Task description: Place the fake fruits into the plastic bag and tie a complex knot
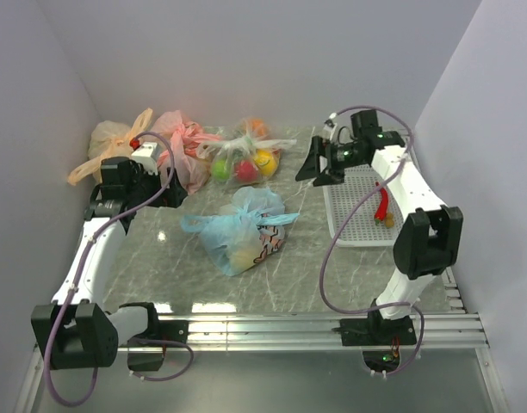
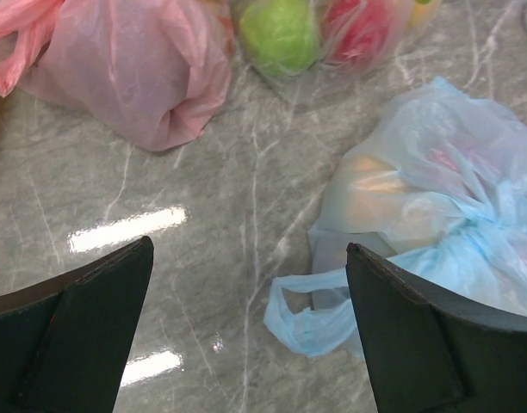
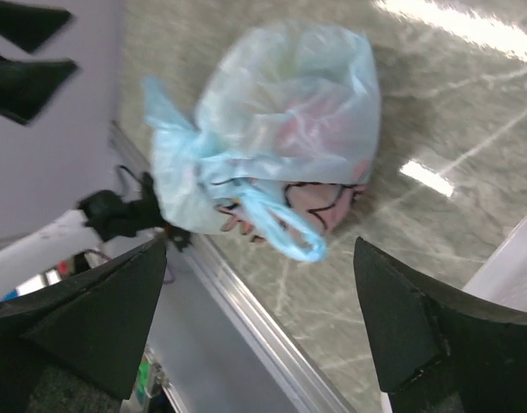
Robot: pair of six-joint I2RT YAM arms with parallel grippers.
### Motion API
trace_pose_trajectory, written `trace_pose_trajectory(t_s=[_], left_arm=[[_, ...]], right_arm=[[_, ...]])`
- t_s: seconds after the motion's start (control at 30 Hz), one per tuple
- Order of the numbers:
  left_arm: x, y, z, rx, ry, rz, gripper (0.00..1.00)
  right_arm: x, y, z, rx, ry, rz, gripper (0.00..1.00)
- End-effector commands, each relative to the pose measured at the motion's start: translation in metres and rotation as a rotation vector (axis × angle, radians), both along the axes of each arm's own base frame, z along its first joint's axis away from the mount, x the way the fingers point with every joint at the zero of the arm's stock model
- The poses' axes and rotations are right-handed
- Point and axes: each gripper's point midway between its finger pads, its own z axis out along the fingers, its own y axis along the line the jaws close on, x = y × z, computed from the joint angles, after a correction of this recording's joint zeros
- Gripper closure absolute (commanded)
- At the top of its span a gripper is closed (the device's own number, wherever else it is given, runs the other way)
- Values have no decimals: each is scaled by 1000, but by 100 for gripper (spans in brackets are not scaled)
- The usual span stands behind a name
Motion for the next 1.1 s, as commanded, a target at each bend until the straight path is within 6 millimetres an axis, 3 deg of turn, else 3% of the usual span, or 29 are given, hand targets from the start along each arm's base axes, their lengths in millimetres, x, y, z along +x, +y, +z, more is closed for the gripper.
trace_pose_trajectory(t_s=[0.0,0.2,0.3,0.47,0.7,0.83,1.07], left_arm=[[13,9,12,7,-14,56,1],[7,4,4,-27,2,48,4],[5,4,3,-23,3,47,4],[4,4,3,-28,0,50,5],[0,3,-3,-25,10,45,5],[-2,4,-4,-21,5,44,6],[-3,2,-6,-25,8,37,10]], right_arm=[[-28,-2,-52,-194,150,31,7],[-41,8,-89,-298,173,59,18],[-51,17,-101,-303,205,97,22],[-53,26,-120,-300,254,87,27],[-52,38,-131,-231,328,71,32],[-55,49,-126,-138,368,78,33],[-61,53,-131,-94,418,85,51]])
